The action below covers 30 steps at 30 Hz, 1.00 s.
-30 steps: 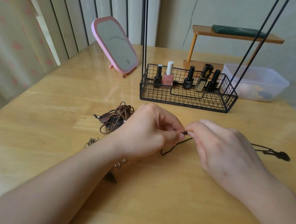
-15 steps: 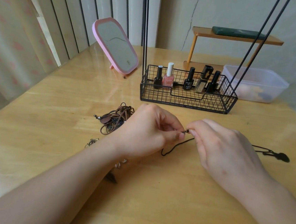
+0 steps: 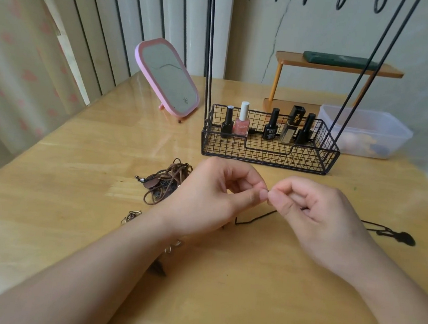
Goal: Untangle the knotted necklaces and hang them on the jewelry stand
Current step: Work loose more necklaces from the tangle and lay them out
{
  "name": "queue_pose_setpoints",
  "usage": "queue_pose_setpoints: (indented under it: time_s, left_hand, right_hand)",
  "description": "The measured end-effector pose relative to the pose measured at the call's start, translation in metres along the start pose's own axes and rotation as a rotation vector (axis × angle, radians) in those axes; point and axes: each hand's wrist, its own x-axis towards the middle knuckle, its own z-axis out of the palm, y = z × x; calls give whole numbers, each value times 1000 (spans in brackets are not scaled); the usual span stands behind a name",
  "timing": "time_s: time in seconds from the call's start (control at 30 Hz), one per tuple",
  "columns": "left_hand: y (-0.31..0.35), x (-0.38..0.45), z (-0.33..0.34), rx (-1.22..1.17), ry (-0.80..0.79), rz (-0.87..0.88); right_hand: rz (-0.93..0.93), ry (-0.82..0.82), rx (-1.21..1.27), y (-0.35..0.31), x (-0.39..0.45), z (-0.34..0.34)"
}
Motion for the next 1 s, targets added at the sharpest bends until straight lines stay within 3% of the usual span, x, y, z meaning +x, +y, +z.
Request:
queue_pose_setpoints:
  time_s: [0.1,0.2,0.27,0.33,0.43,0.6,0.77,0.9,1.0]
  left_hand:
    - [2,1,3,-105,-48,13]
    - [7,2,13,-359,-114,40]
    - [12,4,20,-560,-138,8]
    - [14,11,30,-608,-185,-44]
    - [21,23,47,-443,-205,-65]
    - [26,47,38,-306,-266,-98]
    - [11,76,-4,6,-202,-109]
    - [-13,81,-33,453,-98,-81]
    - [-30,77,-49,612,35,-88]
  right_hand:
    - [14,-26,188,-3,2,-1]
    - [-41,51,444,-9,6,-4]
    - [-72,99,632,-13,8,-10]
    - [-41,75,887,-14,10,-18]
    - [-29,89,1162,-11,11,-38]
    - [62,535,1403,9,14,-85]
    - [122,808,1610,51,15,-107]
    - [333,888,1496,78,21,-102]
    - [581,854,1018,100,26,-95]
